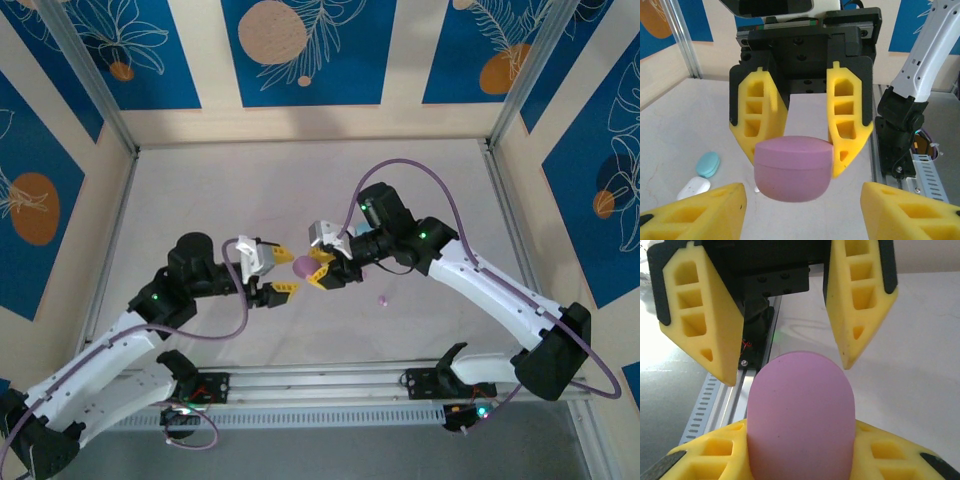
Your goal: Insert the wireless bluetooth earbuds into the charging case
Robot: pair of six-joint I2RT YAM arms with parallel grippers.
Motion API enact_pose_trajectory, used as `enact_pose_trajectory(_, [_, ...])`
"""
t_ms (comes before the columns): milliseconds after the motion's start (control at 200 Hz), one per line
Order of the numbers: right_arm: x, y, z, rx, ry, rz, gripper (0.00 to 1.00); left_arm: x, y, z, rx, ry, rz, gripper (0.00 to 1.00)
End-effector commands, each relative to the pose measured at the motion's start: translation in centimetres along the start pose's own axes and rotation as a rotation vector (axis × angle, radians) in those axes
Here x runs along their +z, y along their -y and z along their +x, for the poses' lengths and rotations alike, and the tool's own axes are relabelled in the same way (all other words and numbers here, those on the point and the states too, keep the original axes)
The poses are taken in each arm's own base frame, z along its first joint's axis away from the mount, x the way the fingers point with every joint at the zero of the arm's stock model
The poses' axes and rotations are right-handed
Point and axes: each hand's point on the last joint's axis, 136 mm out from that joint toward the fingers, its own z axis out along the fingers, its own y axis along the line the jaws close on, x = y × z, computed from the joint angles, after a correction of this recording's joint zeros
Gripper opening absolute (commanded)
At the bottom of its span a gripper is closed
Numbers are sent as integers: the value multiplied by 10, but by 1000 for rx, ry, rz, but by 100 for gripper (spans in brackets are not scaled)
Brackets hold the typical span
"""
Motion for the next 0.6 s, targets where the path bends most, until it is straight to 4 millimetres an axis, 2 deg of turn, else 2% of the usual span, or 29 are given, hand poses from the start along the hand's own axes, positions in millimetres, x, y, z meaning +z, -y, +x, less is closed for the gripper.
enact_pose_trajectory(0, [-5,-7,-14,-58,23,-10,31,-2,-9,-19,50,37,-36,60])
enact_pose_trajectory(320, [-3,-6,-15,-60,30,-8,31,7,-15,-16,34,-7,-24,56])
enact_pose_trajectory(595, [-2,-5,-18,-54,33,-4,32,12,-12,-15,21,-25,12,53])
